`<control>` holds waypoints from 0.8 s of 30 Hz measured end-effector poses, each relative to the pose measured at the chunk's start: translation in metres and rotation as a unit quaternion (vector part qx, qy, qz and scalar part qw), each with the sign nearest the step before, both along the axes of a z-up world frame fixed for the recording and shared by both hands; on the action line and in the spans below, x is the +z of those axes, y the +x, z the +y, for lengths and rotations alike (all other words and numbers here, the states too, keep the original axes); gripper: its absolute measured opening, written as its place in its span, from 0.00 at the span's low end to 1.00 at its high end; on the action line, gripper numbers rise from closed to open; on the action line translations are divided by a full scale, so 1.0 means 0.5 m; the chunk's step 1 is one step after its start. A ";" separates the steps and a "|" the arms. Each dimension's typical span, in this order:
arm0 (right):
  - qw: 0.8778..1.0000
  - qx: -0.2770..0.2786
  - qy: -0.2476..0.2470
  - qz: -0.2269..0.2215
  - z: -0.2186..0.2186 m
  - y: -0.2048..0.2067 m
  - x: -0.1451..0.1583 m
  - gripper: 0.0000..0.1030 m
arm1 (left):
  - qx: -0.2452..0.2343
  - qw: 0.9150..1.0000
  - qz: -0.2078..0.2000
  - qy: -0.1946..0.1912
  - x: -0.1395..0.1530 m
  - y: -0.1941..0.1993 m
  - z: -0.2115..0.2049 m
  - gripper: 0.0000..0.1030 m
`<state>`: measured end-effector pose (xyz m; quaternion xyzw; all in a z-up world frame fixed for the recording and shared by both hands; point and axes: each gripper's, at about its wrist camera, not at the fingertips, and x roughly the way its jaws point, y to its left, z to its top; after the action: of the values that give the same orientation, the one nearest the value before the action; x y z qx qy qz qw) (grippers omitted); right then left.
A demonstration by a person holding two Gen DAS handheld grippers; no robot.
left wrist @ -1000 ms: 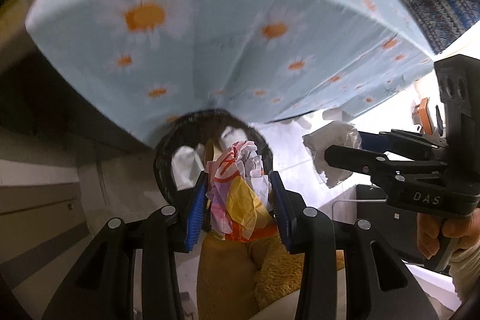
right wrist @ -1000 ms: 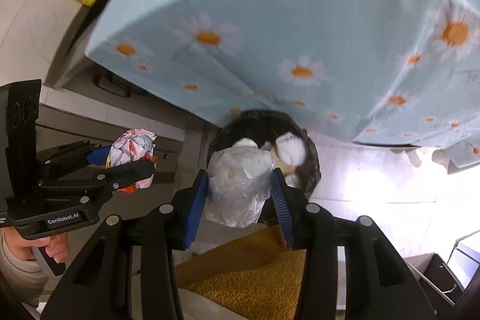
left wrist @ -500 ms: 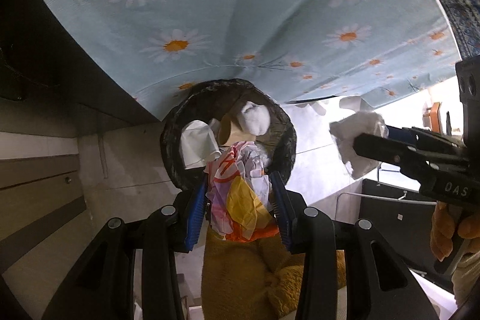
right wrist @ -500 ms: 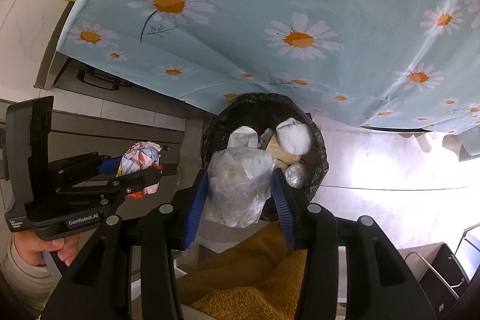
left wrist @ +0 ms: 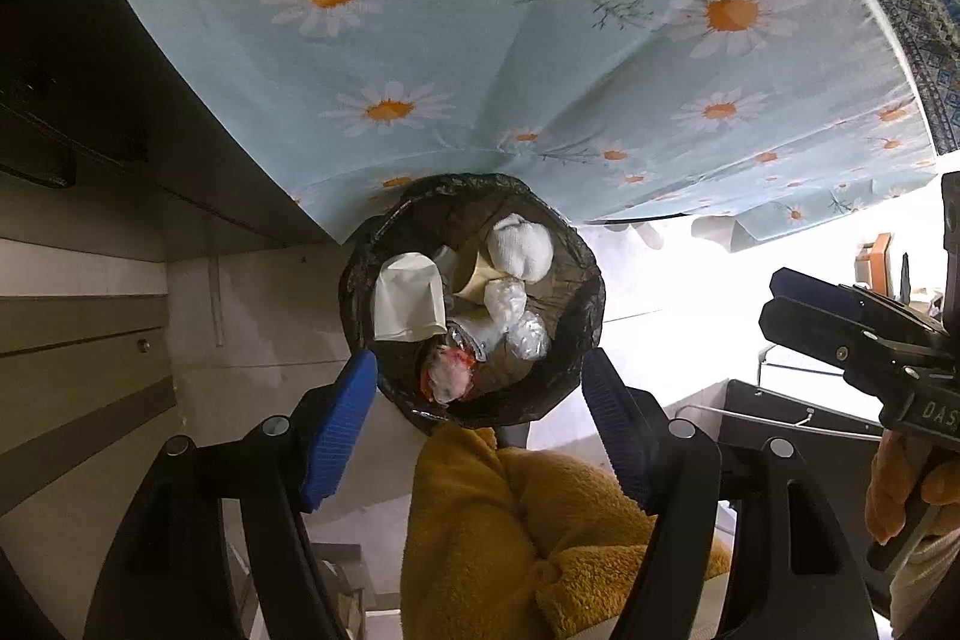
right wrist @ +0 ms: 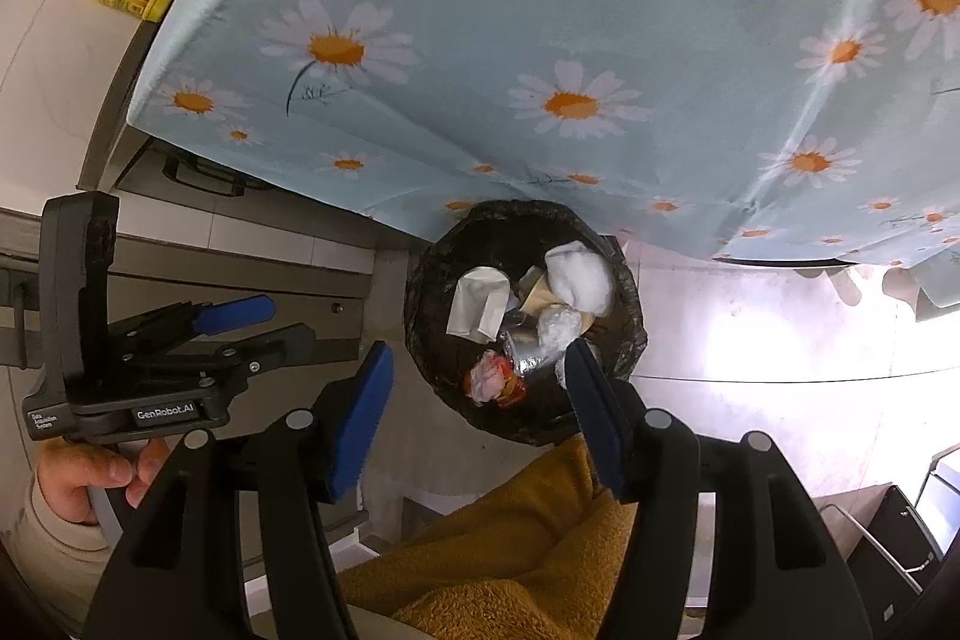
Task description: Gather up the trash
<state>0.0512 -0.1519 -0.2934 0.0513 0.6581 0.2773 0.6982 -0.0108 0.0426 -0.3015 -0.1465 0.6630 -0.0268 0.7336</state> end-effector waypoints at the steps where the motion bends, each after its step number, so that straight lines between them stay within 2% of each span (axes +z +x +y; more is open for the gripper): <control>1: 1.000 -0.001 0.000 -0.003 -0.002 0.000 0.006 0.58 | -0.001 1.000 -0.002 0.001 0.005 0.000 -0.001 0.66; 10: 0.999 -0.002 -0.003 -0.034 -0.024 -0.006 0.072 0.58 | 0.015 0.999 -0.030 0.011 0.074 -0.007 0.003 0.66; 12: 0.999 -0.003 -0.001 -0.043 -0.031 -0.010 0.091 0.62 | 0.018 0.999 -0.038 0.012 0.094 -0.009 -0.001 0.66; 15: 0.998 -0.006 0.006 -0.056 -0.049 -0.012 0.125 0.67 | 0.025 0.998 -0.054 0.013 0.133 -0.018 -0.009 0.66; 24: 0.994 -0.007 0.017 -0.110 -0.099 -0.024 0.236 0.70 | 0.041 0.994 -0.100 0.031 0.247 -0.043 -0.042 0.66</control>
<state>0.0391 -0.2013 -0.1756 0.0373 0.5716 0.2877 0.7676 -0.0321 0.0217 -0.1781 -0.1470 0.5802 0.0090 0.8011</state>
